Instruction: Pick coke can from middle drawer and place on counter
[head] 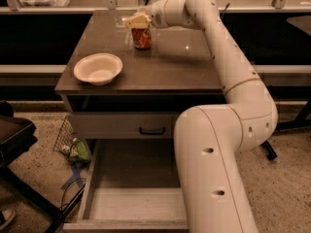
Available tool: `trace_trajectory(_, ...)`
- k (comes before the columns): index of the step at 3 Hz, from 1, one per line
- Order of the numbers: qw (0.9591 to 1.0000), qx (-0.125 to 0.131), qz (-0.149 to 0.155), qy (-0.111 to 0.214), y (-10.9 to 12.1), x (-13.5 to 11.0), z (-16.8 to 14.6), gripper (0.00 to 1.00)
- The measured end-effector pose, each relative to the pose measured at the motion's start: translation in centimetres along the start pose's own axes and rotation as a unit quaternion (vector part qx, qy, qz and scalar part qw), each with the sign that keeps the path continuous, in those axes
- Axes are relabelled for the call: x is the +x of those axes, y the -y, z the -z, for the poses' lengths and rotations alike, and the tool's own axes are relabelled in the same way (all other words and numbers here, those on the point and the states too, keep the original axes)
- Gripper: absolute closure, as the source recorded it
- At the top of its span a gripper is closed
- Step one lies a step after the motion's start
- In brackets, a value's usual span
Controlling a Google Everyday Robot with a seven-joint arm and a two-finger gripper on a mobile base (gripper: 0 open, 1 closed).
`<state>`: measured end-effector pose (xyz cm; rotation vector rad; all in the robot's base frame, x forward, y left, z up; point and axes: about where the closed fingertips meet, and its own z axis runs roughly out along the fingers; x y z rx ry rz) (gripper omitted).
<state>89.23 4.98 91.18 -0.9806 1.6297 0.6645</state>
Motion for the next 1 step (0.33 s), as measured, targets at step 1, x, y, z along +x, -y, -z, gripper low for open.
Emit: trace_trajectory(1,1.0,-0.002,0.0,0.0,-0.12,0.07,-0.23,0.0)
